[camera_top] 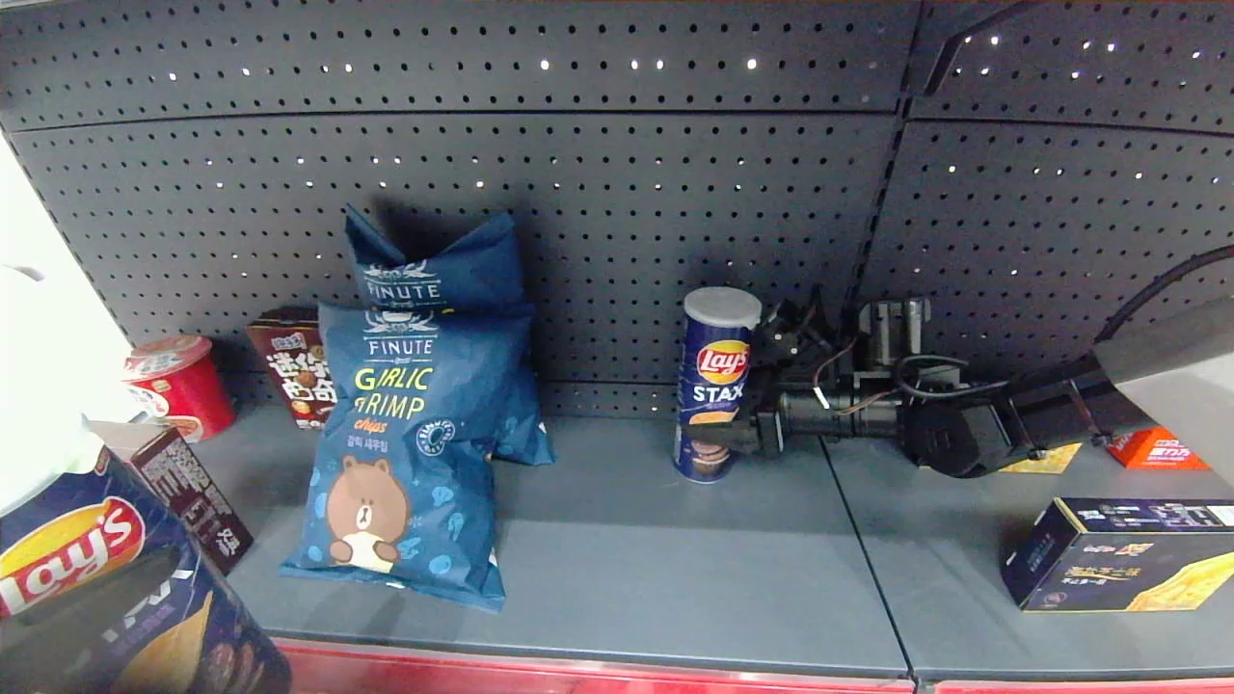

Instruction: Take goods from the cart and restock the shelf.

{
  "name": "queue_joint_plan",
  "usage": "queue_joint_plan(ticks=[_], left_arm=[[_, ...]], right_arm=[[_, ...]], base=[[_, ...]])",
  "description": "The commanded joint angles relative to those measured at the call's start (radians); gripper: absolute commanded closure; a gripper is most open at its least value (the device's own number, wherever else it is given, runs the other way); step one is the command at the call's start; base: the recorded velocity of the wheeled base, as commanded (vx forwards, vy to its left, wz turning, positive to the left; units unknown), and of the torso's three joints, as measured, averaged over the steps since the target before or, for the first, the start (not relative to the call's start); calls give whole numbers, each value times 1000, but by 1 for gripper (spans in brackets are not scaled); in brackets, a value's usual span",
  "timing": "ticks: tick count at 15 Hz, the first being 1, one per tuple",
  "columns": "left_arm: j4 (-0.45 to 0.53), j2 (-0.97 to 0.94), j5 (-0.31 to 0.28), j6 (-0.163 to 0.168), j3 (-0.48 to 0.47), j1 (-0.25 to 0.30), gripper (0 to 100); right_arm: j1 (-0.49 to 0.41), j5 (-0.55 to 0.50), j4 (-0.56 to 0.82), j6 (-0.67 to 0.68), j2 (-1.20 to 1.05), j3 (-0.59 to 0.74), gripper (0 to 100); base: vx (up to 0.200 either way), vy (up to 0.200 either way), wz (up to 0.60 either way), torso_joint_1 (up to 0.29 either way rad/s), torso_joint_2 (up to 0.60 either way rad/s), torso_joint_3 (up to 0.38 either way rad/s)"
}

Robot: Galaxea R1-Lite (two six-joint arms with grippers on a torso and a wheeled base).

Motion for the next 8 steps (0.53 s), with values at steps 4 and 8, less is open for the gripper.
queue_joint_plan(ticks=[4, 8], left_arm=[[-1, 1, 0, 0, 8, 0, 100], [1, -7, 0, 0, 8, 0, 100]], right_arm=[[16, -36, 4, 3, 5, -2, 100], [28, -42, 9, 4, -41, 21, 100]], base=[[0, 0, 0, 0, 0, 0], [0, 0, 0, 0, 0, 0]])
